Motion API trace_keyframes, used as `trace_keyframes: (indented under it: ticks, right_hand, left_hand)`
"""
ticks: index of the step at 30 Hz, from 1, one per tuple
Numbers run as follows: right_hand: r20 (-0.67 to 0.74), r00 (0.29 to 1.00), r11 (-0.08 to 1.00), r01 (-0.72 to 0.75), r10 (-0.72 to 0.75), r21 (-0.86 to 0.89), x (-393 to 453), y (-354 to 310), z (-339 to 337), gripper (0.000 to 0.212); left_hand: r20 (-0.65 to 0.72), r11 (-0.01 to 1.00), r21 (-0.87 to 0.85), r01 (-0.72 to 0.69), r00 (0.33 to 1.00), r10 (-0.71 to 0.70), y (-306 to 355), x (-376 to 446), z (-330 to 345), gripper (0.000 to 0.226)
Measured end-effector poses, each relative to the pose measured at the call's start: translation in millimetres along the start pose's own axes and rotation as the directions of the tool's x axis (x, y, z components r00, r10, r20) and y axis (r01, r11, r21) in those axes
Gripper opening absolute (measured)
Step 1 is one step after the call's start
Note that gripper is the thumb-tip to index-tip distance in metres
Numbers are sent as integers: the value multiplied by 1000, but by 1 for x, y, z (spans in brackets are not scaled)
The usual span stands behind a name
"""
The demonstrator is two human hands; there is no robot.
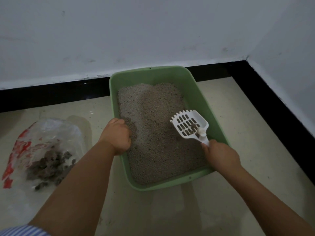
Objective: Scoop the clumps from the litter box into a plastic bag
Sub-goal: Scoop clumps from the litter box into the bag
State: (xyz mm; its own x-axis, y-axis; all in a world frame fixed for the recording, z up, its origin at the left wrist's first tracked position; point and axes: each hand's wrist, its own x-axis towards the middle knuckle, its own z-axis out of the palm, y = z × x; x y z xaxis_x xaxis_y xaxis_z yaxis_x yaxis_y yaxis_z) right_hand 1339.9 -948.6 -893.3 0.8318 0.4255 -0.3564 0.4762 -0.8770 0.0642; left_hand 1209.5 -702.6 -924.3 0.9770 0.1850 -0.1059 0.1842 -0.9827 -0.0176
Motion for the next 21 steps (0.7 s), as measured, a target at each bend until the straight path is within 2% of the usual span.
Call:
trace_keyframes:
  ticks: [3,6,8,11,15,18,21]
  right_hand:
    - [42,999,995,30,-26,-91,-1,3,-1,41]
    - [84,994,979,86,-71,-182,-2,0,0,33]
    - [127,989,977,95,-71,-193,5,-5,1,36]
    - [163,985,989,82,-61,-120,18,-14,6,42]
    - [167,983,997,66,-70,31,40,-30,12,39]
    - [141,984,988,90,-107,122,61,-50,15,36]
    - [101,986,975,110,-131,193,83,-64,20,42]
  left_hand:
    - [72,1000,-5,12,997,-12,0,0,-2,69]
    - [52,1000,14,4,999,-5,1,-1,-2,70]
    - [80,1000,21,14,997,-16,2,-1,-4,70]
    - [126,1000,30,1,992,-5,3,2,-4,64]
    - [87,1000,-1,-17,996,17,2,3,-1,64]
    - [63,999,0,-46,997,46,0,3,2,63]
    - [89,995,56,-82,993,77,-2,4,2,62]
